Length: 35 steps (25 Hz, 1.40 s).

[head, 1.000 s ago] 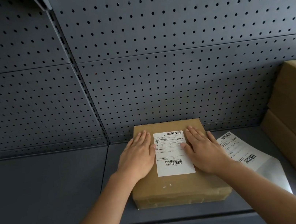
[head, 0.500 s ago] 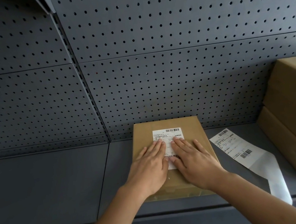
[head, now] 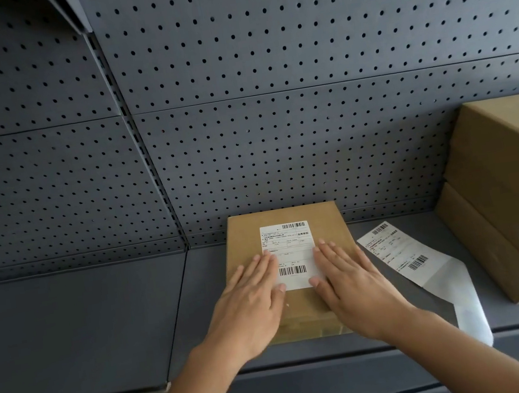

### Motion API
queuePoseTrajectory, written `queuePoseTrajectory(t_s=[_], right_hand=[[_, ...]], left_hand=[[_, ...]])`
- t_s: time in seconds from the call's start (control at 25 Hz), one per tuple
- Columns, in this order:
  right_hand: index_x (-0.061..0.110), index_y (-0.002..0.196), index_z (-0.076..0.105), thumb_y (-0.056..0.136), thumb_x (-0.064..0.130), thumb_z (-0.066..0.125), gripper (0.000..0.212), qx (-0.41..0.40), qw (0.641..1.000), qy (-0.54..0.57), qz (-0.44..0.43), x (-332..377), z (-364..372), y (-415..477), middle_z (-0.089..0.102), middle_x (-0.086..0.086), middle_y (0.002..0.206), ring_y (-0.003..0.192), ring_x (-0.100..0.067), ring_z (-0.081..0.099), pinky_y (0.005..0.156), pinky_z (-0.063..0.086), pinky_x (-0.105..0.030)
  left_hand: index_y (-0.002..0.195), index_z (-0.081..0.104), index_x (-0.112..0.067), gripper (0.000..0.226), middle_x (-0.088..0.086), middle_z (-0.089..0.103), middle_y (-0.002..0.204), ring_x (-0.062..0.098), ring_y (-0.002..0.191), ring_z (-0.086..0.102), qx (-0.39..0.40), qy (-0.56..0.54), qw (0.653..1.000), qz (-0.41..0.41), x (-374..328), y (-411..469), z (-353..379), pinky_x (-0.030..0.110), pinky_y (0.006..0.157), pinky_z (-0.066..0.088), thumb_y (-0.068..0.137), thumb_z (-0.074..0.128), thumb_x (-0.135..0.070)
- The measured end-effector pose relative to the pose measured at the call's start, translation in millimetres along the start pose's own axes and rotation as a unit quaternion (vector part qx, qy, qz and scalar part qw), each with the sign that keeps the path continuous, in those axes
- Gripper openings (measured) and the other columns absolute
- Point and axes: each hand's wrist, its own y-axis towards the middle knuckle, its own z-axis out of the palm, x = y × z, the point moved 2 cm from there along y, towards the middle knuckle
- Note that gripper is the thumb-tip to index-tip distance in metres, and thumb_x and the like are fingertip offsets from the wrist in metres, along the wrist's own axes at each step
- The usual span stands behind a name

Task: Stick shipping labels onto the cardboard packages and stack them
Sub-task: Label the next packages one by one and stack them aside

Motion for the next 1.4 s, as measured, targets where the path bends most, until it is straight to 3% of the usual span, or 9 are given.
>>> queuePoseTrajectory(t_s=[0.16, 0.36, 0.64, 0.84, 0.92, 1.0, 1.16, 1.32, 1.4], right_hand=[[0.022, 0.160, -0.001, 0.103, 0.050, 0.007, 0.064, 0.021, 0.997, -0.013, -0.074, 29, 7, -17, -0.008, 0.007, 0.167, 0.150, -0.004, -0.014, 0.122, -0.014, -0.034], [0.019, 0.160, 0.005, 0.105, 0.050, 0.008, 0.064, 0.004, 0.997, -0.032, -0.074, 25, 18, -21, -0.003, 0.005, 0.167, 0.149, -0.003, -0.013, 0.121, -0.011, -0.035], [0.025, 0.160, 0.000, 0.094, 0.061, -0.003, 0.076, -0.002, 0.999, -0.025, 0.027, -25, 6, -39, -0.008, 0.013, 0.166, 0.151, -0.002, -0.011, 0.124, -0.010, -0.034], [0.021, 0.160, -0.004, 0.100, 0.060, 0.016, 0.074, 0.012, 0.988, 0.103, 0.115, -48, 1, -49, -0.004, 0.007, 0.167, 0.152, -0.003, -0.009, 0.119, -0.008, -0.021], [0.024, 0.160, -0.001, 0.102, 0.056, 0.029, 0.072, 0.023, 0.950, 0.257, 0.174, -49, -4, -47, 0.004, 0.006, 0.168, 0.153, -0.007, 0.002, 0.118, 0.002, -0.021], [0.031, 0.160, 0.006, 0.101, 0.054, 0.038, 0.071, 0.036, 0.897, 0.376, 0.227, -49, -5, -43, 0.022, 0.004, 0.165, 0.151, -0.016, 0.022, 0.117, 0.018, -0.030], [0.038, 0.157, 0.021, 0.096, 0.057, 0.050, 0.071, 0.052, 0.833, 0.482, 0.265, -42, 6, -33, 0.045, 0.010, 0.152, 0.137, -0.016, 0.044, 0.113, 0.032, -0.034], [0.037, 0.145, 0.044, 0.098, 0.044, 0.054, 0.049, 0.016, 0.815, 0.513, 0.267, -37, 4, -32, 0.065, 0.016, 0.123, 0.113, -0.008, 0.061, 0.094, 0.046, -0.030], [0.039, 0.135, 0.051, 0.098, 0.039, 0.056, 0.037, -0.001, 0.802, 0.535, 0.267, -37, -9, -36, 0.067, 0.018, 0.115, 0.105, -0.004, 0.062, 0.080, 0.046, -0.023]], left_hand=[[0.163, -0.006, -0.023, 0.065, -0.011, -0.015, 0.168, -0.002, 0.153, -0.016, 0.018, 0.025, 0.999, 0.039, -17, -17, 10, 0.031, 0.129, -0.003, 0.104, 0.002, -0.050], [0.161, -0.011, -0.023, 0.072, -0.011, -0.020, 0.166, -0.001, 0.153, -0.019, 0.021, 0.043, 0.999, 0.020, -10, -22, 13, 0.031, 0.129, -0.003, 0.096, -0.007, -0.053], [0.159, -0.017, -0.024, 0.072, -0.011, -0.025, 0.165, 0.002, 0.152, -0.021, 0.019, 0.038, 0.997, -0.057, 14, -38, 7, 0.027, 0.126, -0.010, 0.099, -0.004, -0.061], [0.159, -0.016, -0.022, 0.078, -0.010, -0.024, 0.165, 0.002, 0.151, -0.018, 0.014, -0.051, 0.987, -0.150, 38, -43, 4, 0.026, 0.125, -0.007, 0.099, 0.007, -0.065], [0.163, -0.008, -0.026, 0.083, -0.009, -0.010, 0.171, 0.005, 0.155, -0.006, 0.000, -0.200, 0.958, -0.206, 45, -43, 3, 0.031, 0.126, 0.003, 0.097, 0.018, -0.069], [0.164, 0.007, -0.031, 0.080, -0.010, 0.012, 0.171, 0.012, 0.157, 0.013, -0.019, -0.359, 0.895, -0.263, 48, -43, 3, 0.037, 0.125, 0.014, 0.097, 0.029, -0.070], [0.156, 0.038, -0.030, 0.064, -0.020, 0.046, 0.150, 0.008, 0.145, 0.036, -0.025, -0.534, 0.795, -0.289, 37, -39, 10, 0.035, 0.119, 0.026, 0.099, 0.048, -0.058], [0.127, 0.067, -0.034, 0.028, -0.025, 0.073, 0.114, 0.004, 0.122, 0.062, -0.061, -0.538, 0.795, -0.276, 25, -37, 15, 0.017, 0.087, 0.044, 0.101, 0.058, -0.042], [0.125, 0.070, -0.035, 0.028, -0.025, 0.076, 0.109, 0.002, 0.114, 0.067, -0.073, -0.528, 0.803, -0.265, 20, -38, 9, 0.019, 0.087, 0.046, 0.100, 0.059, -0.043]])
